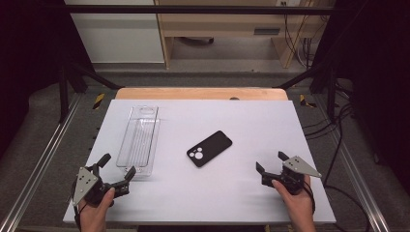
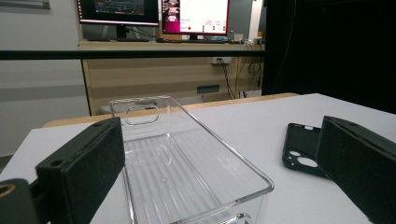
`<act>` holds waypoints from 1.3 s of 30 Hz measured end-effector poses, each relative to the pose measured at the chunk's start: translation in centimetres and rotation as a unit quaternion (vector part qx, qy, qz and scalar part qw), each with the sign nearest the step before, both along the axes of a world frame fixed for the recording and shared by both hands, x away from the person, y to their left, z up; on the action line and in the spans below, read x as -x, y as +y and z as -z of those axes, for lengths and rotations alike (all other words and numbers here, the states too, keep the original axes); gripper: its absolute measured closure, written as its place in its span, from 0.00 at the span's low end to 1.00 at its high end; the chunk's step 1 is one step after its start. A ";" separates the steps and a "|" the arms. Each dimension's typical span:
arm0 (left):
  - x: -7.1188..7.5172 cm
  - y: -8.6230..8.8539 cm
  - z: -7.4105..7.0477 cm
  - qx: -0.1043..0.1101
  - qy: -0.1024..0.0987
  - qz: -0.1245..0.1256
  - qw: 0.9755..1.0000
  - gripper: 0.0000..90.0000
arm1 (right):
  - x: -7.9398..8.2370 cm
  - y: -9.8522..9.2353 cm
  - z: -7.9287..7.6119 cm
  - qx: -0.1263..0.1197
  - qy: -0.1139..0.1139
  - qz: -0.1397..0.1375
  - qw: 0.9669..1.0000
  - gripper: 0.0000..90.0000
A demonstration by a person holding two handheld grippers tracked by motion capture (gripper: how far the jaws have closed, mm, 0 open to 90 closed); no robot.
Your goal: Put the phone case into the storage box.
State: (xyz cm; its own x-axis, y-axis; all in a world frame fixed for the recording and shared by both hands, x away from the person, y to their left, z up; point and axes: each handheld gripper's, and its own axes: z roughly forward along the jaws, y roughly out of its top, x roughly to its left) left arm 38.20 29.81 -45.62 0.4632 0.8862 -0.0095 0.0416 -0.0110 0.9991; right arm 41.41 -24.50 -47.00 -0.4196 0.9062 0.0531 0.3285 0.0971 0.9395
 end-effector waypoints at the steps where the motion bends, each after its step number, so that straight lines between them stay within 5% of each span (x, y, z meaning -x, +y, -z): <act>1: 0.0 0.0 0.0 0.000 0.001 0.000 1.000 0.01 | -0.1 0.0 -0.1 0.002 0.009 -0.002 1.000 0.08; 5: 0.1 -0.1 0.0 -0.003 0.002 -0.003 1.000 0.01 | -0.2 -0.1 -0.2 0.010 0.047 -0.007 0.999 0.08; 12: 0.2 0.0 0.0 -0.001 0.005 -0.005 1.000 0.01 | -0.4 0.2 -0.1 0.035 0.037 0.011 0.999 0.10; 20: 0.4 0.0 0.1 -0.010 0.008 -0.008 1.000 0.01 | -1.4 0.4 -2.0 0.037 0.070 -0.018 0.997 0.15; 29: 0.4 -0.4 0.1 -0.021 0.011 -0.005 1.000 0.01 | -5.6 1.9 -4.3 0.060 0.107 -0.041 0.992 0.14; 34: 0.4 -0.8 0.1 -0.042 0.015 -0.017 0.999 0.01 | -7.6 3.2 -4.4 0.085 0.113 -0.046 0.989 0.15; 39: 0.3 -0.8 0.1 -0.041 0.019 -0.018 0.999 0.01 | -9.4 4.2 -4.5 0.096 0.129 -0.058 0.985 0.14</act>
State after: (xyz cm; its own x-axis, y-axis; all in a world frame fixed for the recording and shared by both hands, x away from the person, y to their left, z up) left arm 37.95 29.01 -45.77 0.4315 0.9009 0.0466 0.0822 -0.0906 0.9925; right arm 50.84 -20.26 -42.49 -0.5160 0.8565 0.0049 0.5307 0.3152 0.7867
